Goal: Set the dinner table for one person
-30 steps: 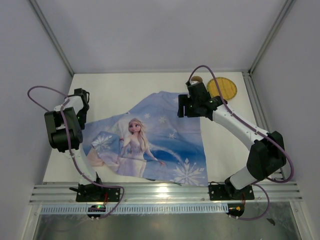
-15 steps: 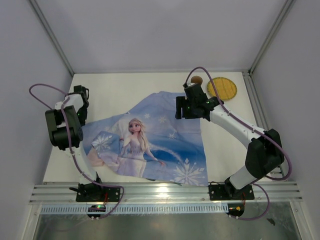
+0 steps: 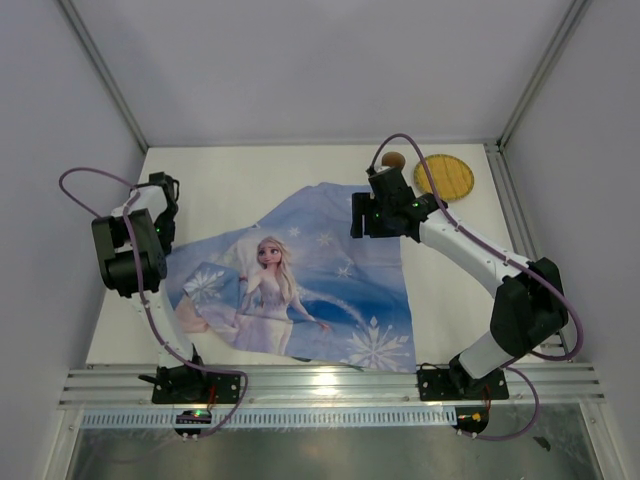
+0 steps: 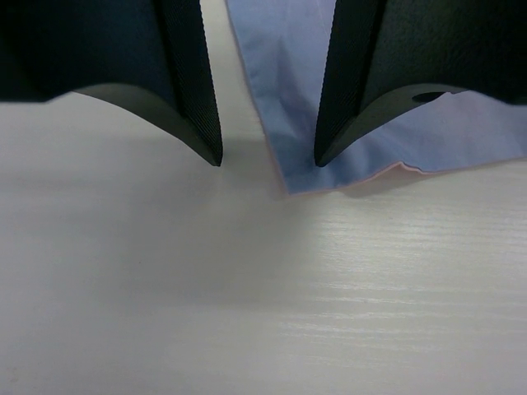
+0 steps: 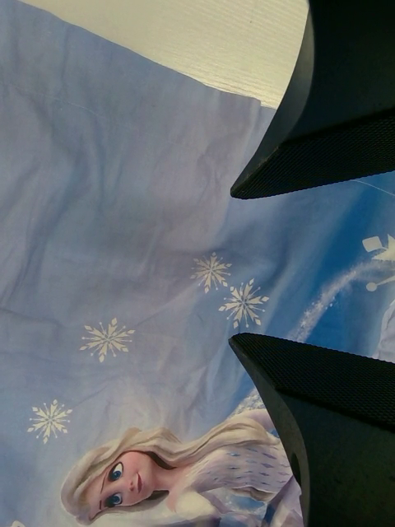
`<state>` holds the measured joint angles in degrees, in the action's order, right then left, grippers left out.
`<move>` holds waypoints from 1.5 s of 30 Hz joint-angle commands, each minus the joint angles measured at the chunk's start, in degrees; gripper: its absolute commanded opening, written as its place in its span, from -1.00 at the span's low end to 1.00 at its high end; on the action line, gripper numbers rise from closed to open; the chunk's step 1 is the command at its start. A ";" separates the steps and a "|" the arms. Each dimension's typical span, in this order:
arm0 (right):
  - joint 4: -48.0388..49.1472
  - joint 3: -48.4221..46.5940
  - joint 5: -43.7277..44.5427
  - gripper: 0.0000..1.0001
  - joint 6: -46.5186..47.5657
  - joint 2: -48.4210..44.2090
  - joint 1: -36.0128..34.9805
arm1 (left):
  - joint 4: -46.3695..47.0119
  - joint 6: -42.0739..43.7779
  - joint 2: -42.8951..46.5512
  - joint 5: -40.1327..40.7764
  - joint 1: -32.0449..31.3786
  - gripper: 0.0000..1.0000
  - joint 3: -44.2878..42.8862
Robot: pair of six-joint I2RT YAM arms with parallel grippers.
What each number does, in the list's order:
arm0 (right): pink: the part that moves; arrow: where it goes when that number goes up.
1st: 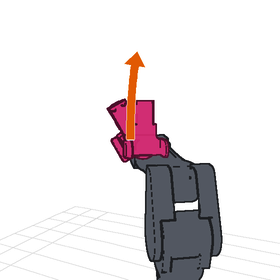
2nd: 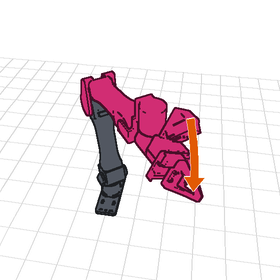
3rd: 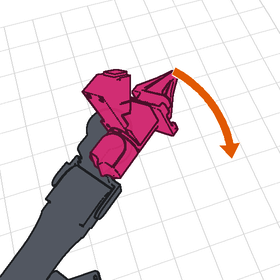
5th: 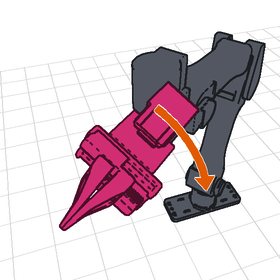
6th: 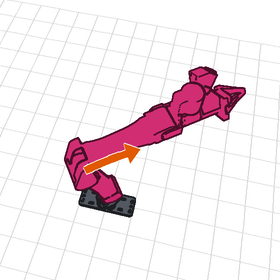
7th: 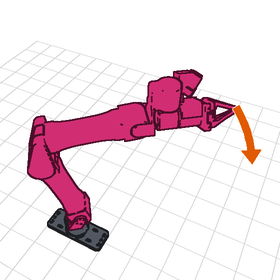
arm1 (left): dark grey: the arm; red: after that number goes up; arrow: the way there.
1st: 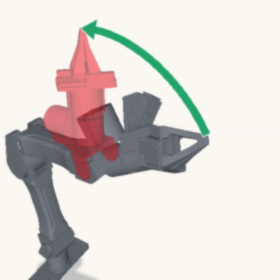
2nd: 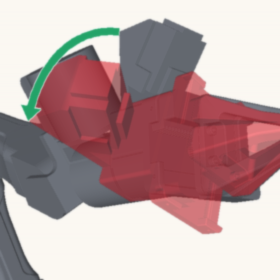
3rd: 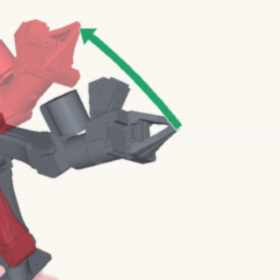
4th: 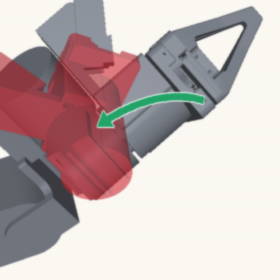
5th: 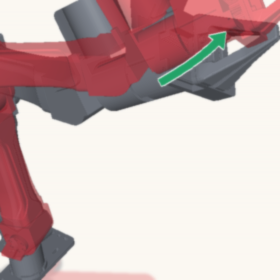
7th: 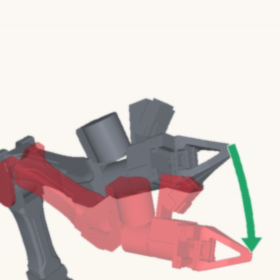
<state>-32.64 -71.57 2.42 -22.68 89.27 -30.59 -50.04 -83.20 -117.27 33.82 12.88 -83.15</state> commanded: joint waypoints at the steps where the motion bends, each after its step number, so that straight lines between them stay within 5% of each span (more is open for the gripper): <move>1: 1.35 -1.47 0.84 0.41 -0.44 0.28 -0.26 | -3.83 -1.18 -1.47 0.10 0.39 -0.02 -1.22; 3: 1.27 -1.29 1.10 0.41 -0.61 0.46 -0.35 | -4.36 -0.83 -2.16 0.54 0.39 -0.30 -2.27; 4: 1.27 -1.20 1.10 0.41 -0.61 0.46 -0.35 | -5.93 -1.00 -2.43 0.63 0.47 -0.69 -2.80; 6: 1.00 -1.03 1.45 0.41 -0.53 0.37 -0.26 | -7.08 -1.00 -3.31 0.54 0.47 -1.00 -4.20; 16: 1.35 0.82 2.24 0.41 -0.88 0.02 -0.26 | -6.83 2.77 -4.19 -0.87 0.47 -1.00 -9.12; 28: 2.59 3.54 1.98 0.41 -1.76 -0.59 -0.35 | -7.44 20.44 -15.70 -0.77 0.39 -1.00 -39.07; 45: 1.79 9.69 3.83 0.41 -4.21 -6.31 -0.26 | 4.95 34.51 -22.91 -4.29 0.47 -1.00 -54.30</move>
<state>-32.32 -62.81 5.21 -25.39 85.71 -30.63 -49.82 -52.18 -140.77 28.91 12.88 -134.06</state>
